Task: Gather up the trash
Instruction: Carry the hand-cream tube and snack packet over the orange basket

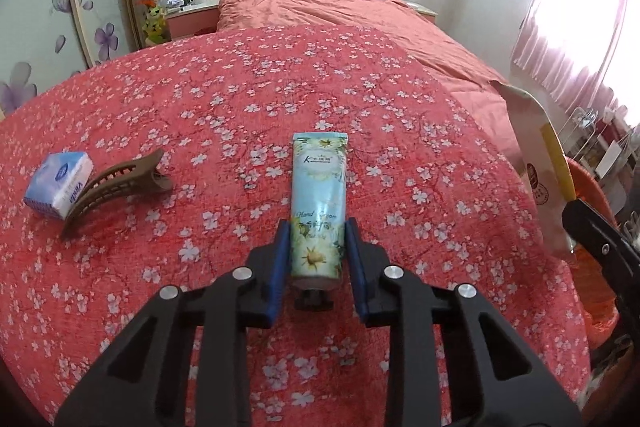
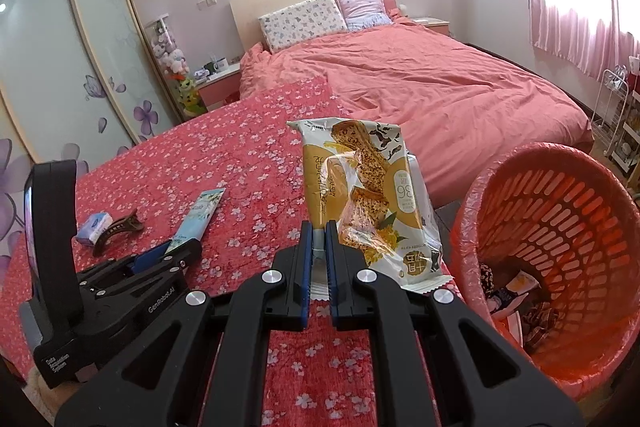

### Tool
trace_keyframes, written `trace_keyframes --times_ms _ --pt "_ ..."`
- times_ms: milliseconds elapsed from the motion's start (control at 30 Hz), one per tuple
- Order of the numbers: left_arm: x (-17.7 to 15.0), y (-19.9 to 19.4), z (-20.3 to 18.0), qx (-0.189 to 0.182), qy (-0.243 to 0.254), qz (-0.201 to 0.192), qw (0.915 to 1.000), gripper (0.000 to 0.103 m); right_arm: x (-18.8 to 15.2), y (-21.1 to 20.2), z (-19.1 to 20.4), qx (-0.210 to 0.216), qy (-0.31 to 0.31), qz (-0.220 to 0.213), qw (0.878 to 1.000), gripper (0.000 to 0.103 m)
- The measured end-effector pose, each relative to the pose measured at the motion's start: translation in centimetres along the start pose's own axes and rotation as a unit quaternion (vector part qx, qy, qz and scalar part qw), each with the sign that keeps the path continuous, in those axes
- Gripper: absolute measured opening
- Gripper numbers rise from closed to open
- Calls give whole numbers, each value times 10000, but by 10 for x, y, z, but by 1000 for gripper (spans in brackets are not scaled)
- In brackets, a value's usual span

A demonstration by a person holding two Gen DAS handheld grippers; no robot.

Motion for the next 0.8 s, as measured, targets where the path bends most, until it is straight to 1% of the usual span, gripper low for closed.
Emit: trace_keyframes --times_ms 200,400,633,800 --pt "1 -25 2 -83 20 -257 9996 27 4 -17 -6 17 117 -190 9998 7" --pt "1 -63 -5 -201 56 -550 9983 27 8 -47 -10 79 177 -489 9986 7" --pt "-4 -109 -34 -455 219 -829 9953 27 15 -91 -26 16 285 -972 9949 7" --pt "-5 -138 -66 -756 366 -1013 9913 27 17 -123 -50 -131 480 -1302 9902 7"
Point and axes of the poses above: each gripper's, at about its wrist camera, not at the fingertips, and y roughly the way its jaws point, z to its left, x to its top, the point moved 7 cm from there along y, roughly the way its jaws point, and after that the axes turned 2 degrees about -x, right-handed, at the moved point
